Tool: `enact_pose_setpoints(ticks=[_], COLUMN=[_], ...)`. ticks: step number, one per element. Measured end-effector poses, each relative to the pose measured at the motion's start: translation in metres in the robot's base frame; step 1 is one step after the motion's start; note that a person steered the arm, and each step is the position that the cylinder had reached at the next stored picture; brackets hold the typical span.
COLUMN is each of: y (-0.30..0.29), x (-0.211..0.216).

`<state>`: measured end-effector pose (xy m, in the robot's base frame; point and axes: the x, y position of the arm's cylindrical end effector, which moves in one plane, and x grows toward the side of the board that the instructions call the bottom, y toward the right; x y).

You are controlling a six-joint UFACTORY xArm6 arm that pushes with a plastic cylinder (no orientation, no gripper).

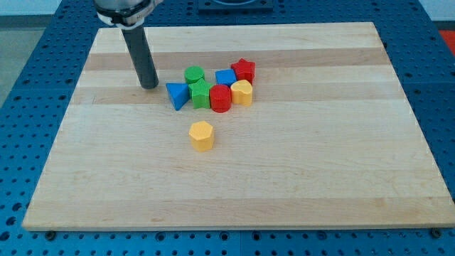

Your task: Put the blue triangle to the left of the green circle

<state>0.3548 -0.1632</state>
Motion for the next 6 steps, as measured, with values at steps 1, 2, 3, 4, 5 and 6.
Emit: enact_pose_setpoints(ticks=[1, 2, 3, 4, 5, 6], y=[0.0, 0.001, 0.031, 0.049, 0.045, 0.027], x=[0.033, 0.085, 0.096, 0.077, 0.042, 0.009])
